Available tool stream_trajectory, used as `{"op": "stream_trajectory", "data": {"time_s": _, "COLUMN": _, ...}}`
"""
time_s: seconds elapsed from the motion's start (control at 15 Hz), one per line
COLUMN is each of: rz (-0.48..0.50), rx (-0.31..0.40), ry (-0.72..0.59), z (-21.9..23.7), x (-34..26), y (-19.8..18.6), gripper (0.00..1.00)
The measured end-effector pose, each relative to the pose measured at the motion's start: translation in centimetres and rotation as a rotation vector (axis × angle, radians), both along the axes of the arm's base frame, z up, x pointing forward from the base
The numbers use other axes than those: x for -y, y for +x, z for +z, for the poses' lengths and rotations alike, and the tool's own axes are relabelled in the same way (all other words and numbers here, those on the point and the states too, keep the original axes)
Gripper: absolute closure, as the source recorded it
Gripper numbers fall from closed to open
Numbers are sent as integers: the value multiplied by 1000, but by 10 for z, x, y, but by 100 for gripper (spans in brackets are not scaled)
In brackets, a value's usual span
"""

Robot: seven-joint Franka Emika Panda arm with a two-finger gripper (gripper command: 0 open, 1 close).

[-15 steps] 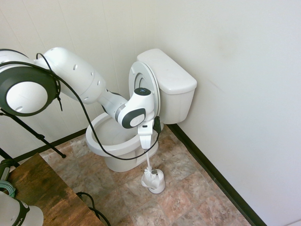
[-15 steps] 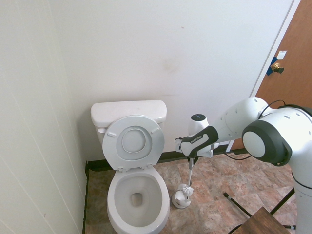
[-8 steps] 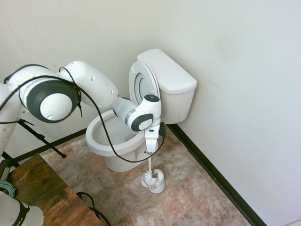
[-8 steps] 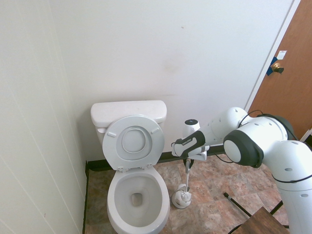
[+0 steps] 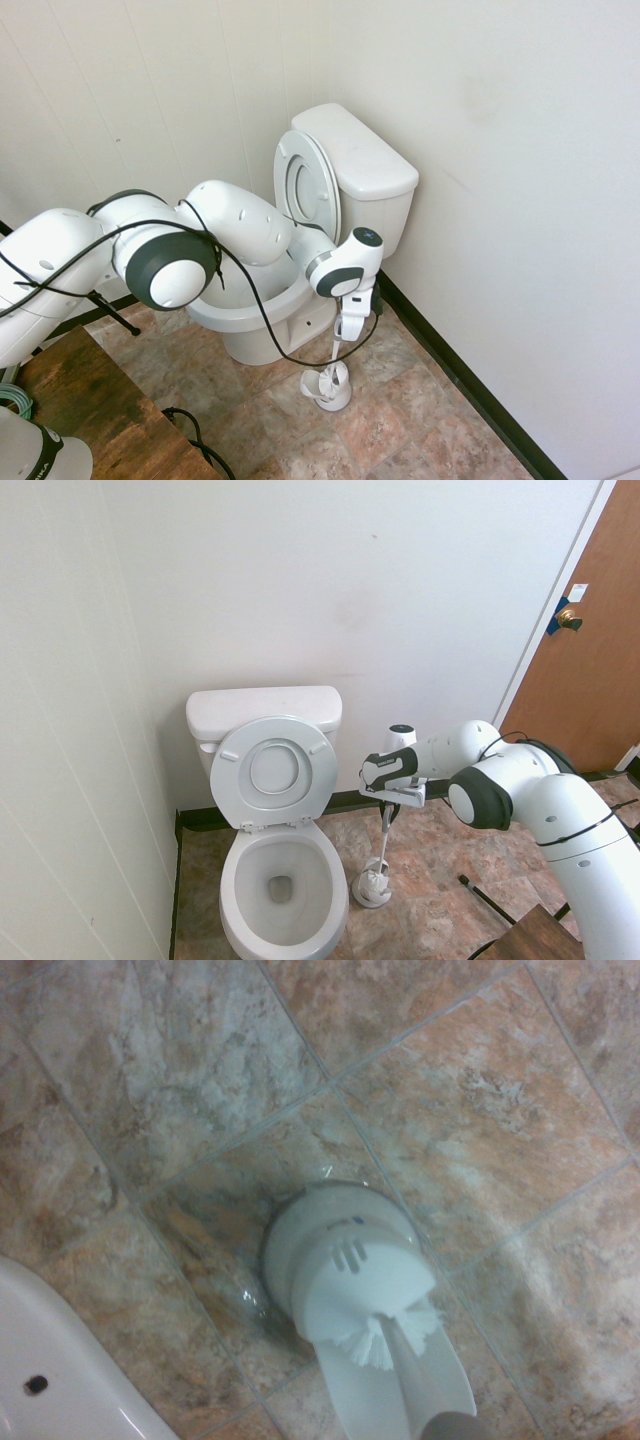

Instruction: Clean the toilet

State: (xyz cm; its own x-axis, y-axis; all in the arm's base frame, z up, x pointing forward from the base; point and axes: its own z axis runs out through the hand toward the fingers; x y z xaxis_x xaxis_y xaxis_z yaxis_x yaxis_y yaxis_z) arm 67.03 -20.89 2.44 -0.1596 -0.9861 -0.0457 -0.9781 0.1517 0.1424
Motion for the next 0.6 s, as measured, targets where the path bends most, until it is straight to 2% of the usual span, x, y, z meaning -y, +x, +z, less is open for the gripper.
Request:
{"op": "stream_trajectory", "data": {"time_s": 0.33, "rz": -18, "rx": 2, "ry": 46, "z": -3, "x": 16, "y": 11, "gripper": 100}}
{"op": "stream_trajectory", "data": {"time_s": 0.6, "rz": -32, "rx": -34, "ry": 62, "z": -39, "x": 23, "y": 11, "gripper": 100}}
